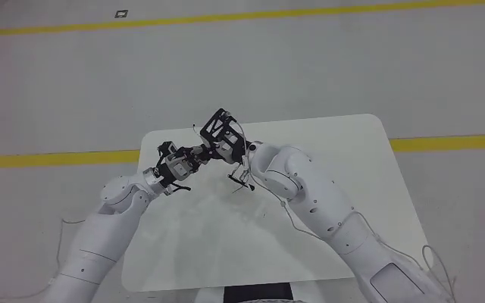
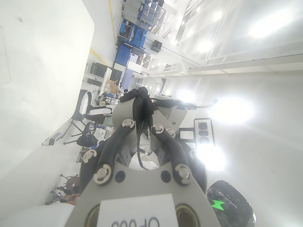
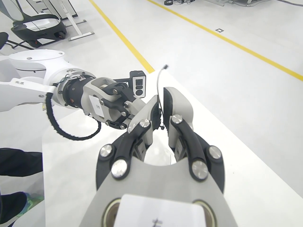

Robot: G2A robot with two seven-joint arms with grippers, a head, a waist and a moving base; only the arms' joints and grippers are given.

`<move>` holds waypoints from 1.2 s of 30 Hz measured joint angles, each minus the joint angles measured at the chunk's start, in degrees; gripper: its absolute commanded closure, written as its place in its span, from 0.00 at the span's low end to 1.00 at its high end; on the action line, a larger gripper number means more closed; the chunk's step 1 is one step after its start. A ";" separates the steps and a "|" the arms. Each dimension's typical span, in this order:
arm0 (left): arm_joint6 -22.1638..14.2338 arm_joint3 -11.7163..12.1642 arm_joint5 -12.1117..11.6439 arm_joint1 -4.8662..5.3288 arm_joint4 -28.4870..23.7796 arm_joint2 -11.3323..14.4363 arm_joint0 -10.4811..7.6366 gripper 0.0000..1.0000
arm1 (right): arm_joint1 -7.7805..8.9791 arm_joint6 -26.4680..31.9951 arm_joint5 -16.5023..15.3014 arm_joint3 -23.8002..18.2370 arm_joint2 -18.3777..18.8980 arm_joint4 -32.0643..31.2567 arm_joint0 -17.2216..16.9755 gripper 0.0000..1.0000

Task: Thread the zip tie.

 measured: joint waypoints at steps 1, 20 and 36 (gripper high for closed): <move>0.00 0.00 0.00 0.00 0.00 0.00 0.00 1.00 | 0.02 0.07 -0.01 -0.10 0.02 -0.06 -0.10 0.59; 0.00 0.00 0.00 0.00 0.00 0.00 0.00 1.00 | -0.23 -0.32 0.77 -0.13 -0.31 -0.60 -0.17 0.75; 0.00 0.00 0.00 0.00 0.00 0.00 0.00 1.00 | -0.09 0.54 1.17 -1.35 0.52 -0.91 -1.17 0.98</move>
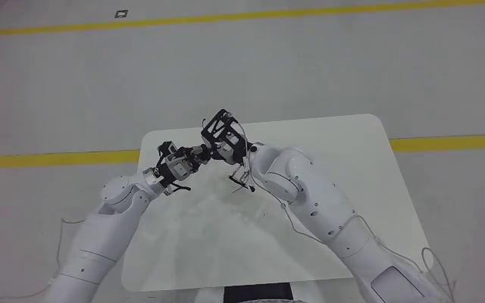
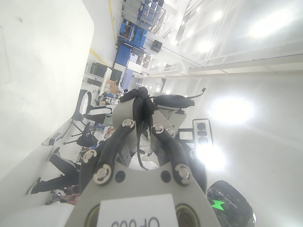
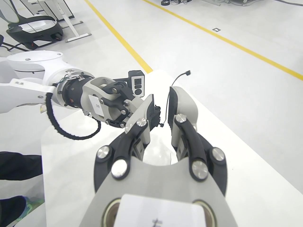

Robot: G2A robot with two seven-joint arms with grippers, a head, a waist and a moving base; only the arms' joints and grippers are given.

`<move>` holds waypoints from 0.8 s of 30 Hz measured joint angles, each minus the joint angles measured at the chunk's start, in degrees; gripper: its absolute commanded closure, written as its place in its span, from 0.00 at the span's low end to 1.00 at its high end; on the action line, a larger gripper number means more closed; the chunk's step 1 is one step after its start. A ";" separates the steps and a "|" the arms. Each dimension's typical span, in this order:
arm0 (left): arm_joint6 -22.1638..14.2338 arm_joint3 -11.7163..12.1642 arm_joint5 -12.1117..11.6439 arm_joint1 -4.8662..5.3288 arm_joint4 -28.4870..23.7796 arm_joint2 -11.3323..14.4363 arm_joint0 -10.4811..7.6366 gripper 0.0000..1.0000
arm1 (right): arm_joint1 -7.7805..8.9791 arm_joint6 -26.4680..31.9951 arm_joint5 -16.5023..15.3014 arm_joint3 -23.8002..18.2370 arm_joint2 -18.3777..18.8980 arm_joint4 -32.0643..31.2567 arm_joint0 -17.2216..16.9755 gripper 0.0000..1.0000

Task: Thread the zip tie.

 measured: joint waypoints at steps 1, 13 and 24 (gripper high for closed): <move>0.00 0.00 0.00 0.00 0.00 0.00 0.00 1.00 | 0.00 0.04 -0.01 0.01 0.02 -0.01 0.00 1.00; 0.00 0.00 0.00 0.00 0.00 0.00 0.00 1.00 | -0.08 0.48 -0.11 0.34 0.08 -0.05 0.33 0.81; 0.00 0.00 0.00 0.00 0.00 0.00 0.00 1.00 | 0.20 1.18 0.45 -1.59 0.91 -0.85 -1.10 0.77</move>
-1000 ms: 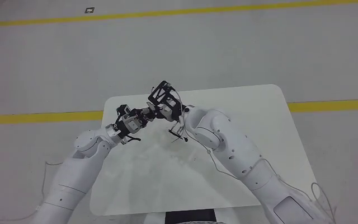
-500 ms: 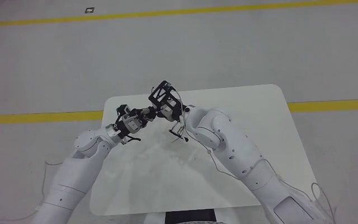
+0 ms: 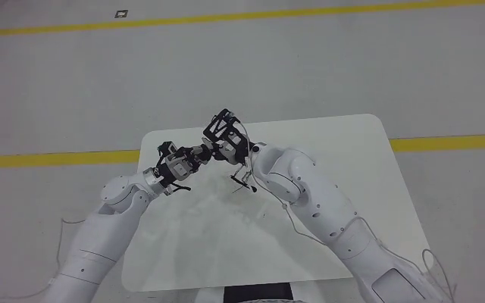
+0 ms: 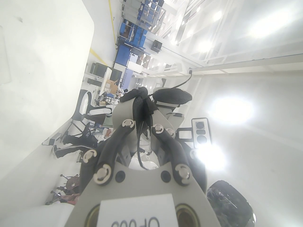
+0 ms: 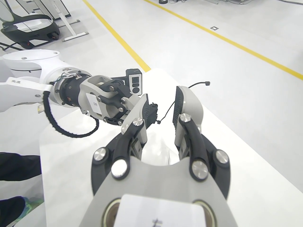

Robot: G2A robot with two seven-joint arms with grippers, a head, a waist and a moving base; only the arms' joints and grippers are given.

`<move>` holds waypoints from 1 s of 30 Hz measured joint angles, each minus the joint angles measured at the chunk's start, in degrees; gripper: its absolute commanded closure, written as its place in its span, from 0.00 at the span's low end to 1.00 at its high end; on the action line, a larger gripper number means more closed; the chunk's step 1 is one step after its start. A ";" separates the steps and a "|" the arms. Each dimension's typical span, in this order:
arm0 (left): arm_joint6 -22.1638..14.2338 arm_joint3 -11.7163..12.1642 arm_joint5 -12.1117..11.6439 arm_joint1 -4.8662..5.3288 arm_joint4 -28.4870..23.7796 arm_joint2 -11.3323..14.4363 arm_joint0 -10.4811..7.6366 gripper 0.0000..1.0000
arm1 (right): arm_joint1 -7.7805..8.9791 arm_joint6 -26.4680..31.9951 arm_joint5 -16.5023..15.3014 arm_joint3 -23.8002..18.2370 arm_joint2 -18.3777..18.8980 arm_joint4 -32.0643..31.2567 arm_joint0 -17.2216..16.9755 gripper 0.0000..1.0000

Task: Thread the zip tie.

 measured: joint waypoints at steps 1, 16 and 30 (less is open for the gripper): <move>0.00 0.00 0.00 0.00 0.00 0.00 0.00 1.00 | 0.03 0.06 0.10 -0.15 0.05 -0.08 -0.17 0.77; 0.00 0.00 0.00 0.00 0.00 0.00 0.00 1.00 | 0.05 0.38 0.07 -0.38 -0.09 -0.01 -0.68 0.79; 0.00 0.00 0.00 0.00 0.00 0.00 0.00 1.00 | -0.58 -0.94 0.43 2.60 -1.29 0.38 1.45 0.87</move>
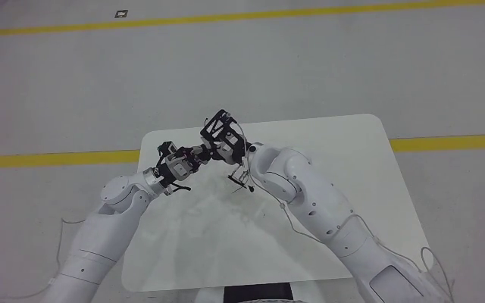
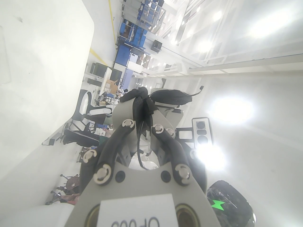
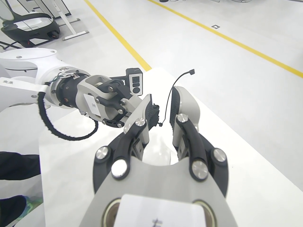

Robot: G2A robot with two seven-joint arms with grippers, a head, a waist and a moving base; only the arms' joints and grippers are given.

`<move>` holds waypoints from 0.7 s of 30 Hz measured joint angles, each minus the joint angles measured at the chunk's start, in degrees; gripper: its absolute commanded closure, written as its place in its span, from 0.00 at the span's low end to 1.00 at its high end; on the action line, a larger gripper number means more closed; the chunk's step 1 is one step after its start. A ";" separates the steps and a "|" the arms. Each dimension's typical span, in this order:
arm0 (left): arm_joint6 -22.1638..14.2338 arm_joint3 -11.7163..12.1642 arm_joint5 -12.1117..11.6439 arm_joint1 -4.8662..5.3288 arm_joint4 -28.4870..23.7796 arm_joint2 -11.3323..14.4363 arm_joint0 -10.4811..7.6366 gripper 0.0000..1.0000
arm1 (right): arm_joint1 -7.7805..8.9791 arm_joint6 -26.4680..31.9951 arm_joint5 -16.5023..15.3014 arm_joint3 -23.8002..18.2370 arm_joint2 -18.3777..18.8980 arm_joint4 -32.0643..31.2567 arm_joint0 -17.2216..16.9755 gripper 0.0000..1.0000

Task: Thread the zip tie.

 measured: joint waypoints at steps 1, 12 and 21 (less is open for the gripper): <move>0.00 0.00 0.00 0.00 0.00 0.00 0.00 1.00 | -0.01 -0.01 0.06 0.05 0.02 -0.01 0.01 0.89; 0.00 0.00 0.00 0.00 0.00 0.00 0.00 1.00 | -0.01 0.02 0.39 0.12 0.52 -0.46 -0.16 1.00; 0.00 0.00 0.00 0.00 0.00 0.00 0.00 1.00 | 0.18 0.41 -0.16 -0.23 0.96 -1.19 -0.81 1.00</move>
